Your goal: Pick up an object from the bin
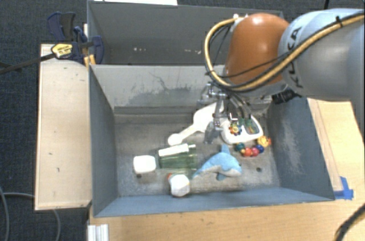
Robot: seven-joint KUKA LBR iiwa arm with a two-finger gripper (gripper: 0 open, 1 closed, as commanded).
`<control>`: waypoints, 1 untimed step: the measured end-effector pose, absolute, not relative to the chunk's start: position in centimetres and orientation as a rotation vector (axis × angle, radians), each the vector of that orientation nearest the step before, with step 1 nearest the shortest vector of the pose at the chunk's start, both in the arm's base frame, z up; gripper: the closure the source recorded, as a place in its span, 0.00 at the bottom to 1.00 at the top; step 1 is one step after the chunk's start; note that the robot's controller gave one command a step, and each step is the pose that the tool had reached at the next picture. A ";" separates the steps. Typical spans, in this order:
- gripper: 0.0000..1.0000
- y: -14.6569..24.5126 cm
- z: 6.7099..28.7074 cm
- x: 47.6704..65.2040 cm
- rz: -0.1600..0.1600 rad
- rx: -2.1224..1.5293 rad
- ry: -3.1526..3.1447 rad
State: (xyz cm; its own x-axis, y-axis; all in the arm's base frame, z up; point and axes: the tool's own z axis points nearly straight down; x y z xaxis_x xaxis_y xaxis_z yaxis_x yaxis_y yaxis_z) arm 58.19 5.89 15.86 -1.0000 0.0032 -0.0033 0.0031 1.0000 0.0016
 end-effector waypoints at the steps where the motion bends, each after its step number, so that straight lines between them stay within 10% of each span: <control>1: 0.00 5.9 15.9 58.2 0.003 0.006 3.138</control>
Offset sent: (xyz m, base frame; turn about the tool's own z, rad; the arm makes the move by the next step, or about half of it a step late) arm 0.0053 -0.0157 -0.0067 -0.0860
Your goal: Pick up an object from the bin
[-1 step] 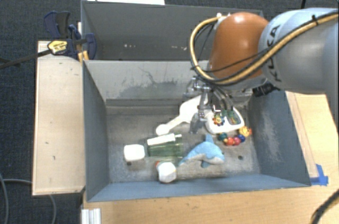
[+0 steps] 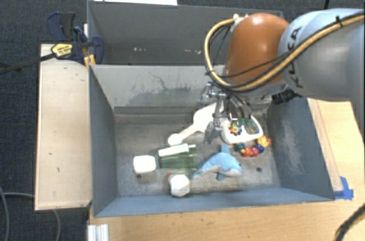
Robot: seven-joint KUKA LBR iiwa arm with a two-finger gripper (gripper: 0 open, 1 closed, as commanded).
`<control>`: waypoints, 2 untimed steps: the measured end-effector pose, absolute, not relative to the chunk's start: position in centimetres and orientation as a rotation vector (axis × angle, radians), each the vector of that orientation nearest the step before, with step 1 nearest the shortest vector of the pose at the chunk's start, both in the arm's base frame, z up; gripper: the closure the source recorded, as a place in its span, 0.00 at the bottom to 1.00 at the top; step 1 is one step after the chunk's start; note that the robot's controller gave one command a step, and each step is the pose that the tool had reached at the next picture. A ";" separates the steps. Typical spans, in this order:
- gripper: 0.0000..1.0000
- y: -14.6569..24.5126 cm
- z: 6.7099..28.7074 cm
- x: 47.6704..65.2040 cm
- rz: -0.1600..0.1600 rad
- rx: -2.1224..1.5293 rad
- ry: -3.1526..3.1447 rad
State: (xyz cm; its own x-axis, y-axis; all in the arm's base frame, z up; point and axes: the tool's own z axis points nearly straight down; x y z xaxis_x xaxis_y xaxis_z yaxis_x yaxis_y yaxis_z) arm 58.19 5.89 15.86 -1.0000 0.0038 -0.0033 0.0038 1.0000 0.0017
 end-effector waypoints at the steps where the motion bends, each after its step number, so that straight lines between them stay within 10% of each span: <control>1: 0.00 4.9 15.5 58.6 0.001 -0.081 3.135; 2: 0.00 4.2 13.0 59.2 0.001 -0.303 3.127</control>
Offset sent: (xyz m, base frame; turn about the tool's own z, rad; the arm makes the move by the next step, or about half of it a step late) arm 0.0096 -0.0167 -0.0279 -0.1972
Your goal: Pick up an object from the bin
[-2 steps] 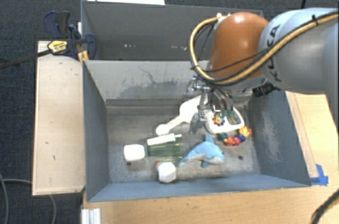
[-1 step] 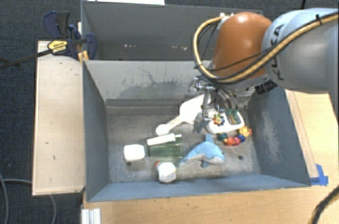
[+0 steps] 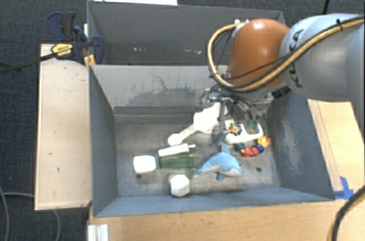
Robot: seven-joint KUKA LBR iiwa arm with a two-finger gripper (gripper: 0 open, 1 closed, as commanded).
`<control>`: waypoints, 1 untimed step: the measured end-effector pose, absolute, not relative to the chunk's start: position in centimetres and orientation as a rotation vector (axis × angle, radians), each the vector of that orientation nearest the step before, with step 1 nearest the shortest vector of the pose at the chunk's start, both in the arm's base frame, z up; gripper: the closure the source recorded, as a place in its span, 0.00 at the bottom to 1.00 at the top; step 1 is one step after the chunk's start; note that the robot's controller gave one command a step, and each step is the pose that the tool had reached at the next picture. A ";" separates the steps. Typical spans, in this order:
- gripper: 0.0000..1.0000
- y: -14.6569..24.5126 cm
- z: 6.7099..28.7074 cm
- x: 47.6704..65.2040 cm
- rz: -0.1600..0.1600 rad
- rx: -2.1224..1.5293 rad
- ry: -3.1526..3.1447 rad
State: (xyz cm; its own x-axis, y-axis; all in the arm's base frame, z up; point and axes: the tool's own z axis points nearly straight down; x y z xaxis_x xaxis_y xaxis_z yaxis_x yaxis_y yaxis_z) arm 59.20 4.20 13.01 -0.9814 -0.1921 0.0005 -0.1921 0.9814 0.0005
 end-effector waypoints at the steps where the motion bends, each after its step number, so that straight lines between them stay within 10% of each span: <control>1: 0.00 3.3 12.0 59.0 -0.002 0.086 -3.142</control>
Offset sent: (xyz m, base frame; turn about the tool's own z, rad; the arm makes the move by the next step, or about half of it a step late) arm 0.0005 -0.0201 -0.0601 0.0665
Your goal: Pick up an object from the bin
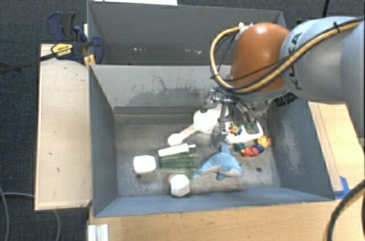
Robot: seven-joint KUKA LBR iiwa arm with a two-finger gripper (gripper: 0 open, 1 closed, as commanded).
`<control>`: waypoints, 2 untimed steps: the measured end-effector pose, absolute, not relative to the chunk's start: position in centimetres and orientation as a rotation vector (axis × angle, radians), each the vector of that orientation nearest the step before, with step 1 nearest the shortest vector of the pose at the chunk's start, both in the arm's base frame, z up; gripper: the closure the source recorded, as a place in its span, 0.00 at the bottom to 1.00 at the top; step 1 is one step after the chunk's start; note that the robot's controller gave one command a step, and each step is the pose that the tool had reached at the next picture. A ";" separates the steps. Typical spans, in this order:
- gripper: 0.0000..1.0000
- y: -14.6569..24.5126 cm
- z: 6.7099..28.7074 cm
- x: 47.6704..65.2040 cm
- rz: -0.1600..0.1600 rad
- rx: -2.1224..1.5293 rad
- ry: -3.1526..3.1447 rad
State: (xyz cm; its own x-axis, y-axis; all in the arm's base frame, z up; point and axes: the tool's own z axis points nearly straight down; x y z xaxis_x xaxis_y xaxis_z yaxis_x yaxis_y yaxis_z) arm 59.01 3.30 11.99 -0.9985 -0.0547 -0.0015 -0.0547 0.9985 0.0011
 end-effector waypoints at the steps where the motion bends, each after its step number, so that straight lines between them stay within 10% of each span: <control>1: 0.00 2.5 8.0 59.3 0.001 -0.181 3.134; 2: 1.00 2.7 8.2 59.2 0.006 -0.031 3.103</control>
Offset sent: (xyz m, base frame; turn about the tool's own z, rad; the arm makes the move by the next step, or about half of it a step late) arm -0.0093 -0.0067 -0.0499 0.0334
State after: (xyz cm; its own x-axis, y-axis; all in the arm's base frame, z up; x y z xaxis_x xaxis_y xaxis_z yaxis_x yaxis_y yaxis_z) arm 59.18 2.74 8.20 -0.9991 -0.0196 -0.0380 -0.0198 0.9998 0.0033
